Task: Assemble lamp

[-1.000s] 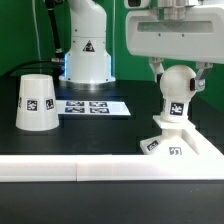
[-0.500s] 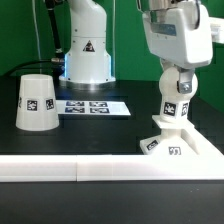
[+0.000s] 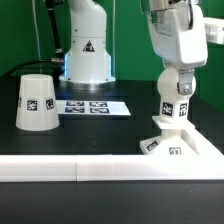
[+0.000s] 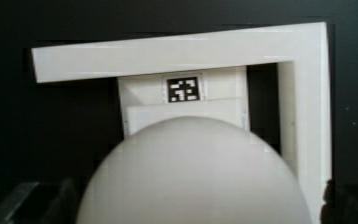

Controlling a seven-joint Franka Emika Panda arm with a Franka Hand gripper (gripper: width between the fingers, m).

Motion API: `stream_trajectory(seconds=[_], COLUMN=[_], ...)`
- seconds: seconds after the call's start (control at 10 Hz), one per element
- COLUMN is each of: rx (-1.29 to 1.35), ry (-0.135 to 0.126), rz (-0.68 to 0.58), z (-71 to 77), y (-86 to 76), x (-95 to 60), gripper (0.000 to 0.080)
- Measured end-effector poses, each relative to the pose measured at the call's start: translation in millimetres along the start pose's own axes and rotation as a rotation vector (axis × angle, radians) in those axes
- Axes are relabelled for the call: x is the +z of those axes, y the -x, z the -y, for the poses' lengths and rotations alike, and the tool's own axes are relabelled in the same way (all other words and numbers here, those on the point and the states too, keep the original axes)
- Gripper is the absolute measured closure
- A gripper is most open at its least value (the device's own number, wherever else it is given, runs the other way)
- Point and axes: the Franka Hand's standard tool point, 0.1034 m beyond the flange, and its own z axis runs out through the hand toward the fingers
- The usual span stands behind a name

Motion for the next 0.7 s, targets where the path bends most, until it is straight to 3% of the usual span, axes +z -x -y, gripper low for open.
stream_trajectory(seconds=[0.1,0.3,0.7], rx=[-0.150,-0.424,-0.789], ry=[0.052,0.081,0.093], rz=[-0.004,-0.019,-0.014], z=[-2.9,-3.7,-4.4], y=[-2.2,0.0,0.9], x=[-1.5,-3.0,-2.2], gripper=[0.0103,0.0101,0.0101])
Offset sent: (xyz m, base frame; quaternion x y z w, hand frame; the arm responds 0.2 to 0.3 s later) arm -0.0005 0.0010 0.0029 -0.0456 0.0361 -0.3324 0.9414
